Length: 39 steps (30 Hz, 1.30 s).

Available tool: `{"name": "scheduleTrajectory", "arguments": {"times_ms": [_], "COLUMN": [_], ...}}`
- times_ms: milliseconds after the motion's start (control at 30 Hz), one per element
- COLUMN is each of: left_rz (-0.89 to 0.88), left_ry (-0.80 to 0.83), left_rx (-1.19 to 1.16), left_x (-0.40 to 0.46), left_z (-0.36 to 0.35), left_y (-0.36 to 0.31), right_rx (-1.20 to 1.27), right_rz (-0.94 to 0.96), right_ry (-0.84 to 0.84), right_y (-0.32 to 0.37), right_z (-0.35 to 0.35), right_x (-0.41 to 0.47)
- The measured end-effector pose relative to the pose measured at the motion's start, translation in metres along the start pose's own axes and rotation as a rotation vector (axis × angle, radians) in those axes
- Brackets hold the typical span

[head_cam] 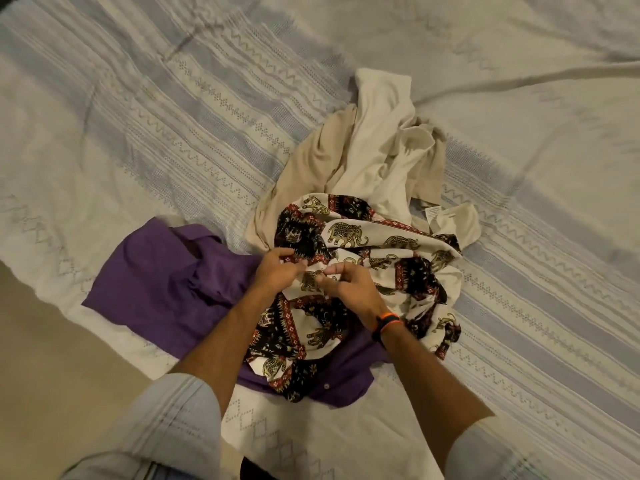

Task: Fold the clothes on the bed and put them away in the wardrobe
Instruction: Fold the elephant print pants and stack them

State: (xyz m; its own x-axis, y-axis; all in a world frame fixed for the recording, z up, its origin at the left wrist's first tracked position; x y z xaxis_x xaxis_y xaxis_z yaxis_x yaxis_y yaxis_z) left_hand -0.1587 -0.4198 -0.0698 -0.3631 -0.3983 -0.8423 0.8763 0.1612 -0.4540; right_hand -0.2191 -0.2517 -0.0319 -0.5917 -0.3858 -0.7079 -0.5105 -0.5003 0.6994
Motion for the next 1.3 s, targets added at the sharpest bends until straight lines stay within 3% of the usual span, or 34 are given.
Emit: {"name": "scheduleTrajectory", "arguments": {"times_ms": [233, 400, 633, 700, 867, 1067, 1233, 1300], "left_rz": [0.039, 0.013, -0.310, -0.401, -0.563, -0.739, -0.860, -0.877], "left_ry": [0.029, 0.230, 0.281, 0.290, 0.256, 0.224, 0.313, 0.383], "left_rx": [-0.195, -0.398, -0.431, -0.403, -0.225, -0.142, -0.166, -0.184], "left_x": [-0.064, -0.135, -0.247, -0.286, -0.349, -0.417, -0.458, -0.465], "left_z": [-0.001, -0.001, 0.000, -0.002, 0.007, 0.024, 0.048, 0.058], "left_y": [-0.024, -0.041, -0.070, -0.073, -0.081, -0.097, -0.099, -0.097], "right_rx": [0.057, 0.030, -0.265, -0.399, -0.439, -0.572, -0.634, -0.524], "right_rz": [0.123, 0.210, 0.330, 0.383, 0.588, 0.752, 0.861, 0.840], "right_ry": [0.038, 0.042, -0.002, -0.127, -0.373, -0.287, -0.319, -0.352], "right_y": [0.026, 0.043, 0.058, 0.063, 0.088, 0.133, 0.161, 0.168], "right_z": [0.013, 0.029, 0.048, 0.060, 0.080, 0.072, 0.055, 0.058], "right_x": [-0.052, -0.105, -0.187, -0.214, -0.264, -0.310, -0.343, -0.349]}}
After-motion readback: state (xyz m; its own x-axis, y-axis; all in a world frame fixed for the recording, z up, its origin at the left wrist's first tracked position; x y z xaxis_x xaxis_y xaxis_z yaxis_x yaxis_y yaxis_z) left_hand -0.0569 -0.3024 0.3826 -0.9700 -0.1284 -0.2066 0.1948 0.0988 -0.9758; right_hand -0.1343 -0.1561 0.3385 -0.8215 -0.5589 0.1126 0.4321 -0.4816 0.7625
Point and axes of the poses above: each hand's wrist, its own x-axis towards the middle knuckle, its own z-axis out of the back of the hand, y = z × x, the point moved 5 cm from there along x, towards the middle knuckle, and after that the axes turned 3 degrees about z, right-handed, at the moved point
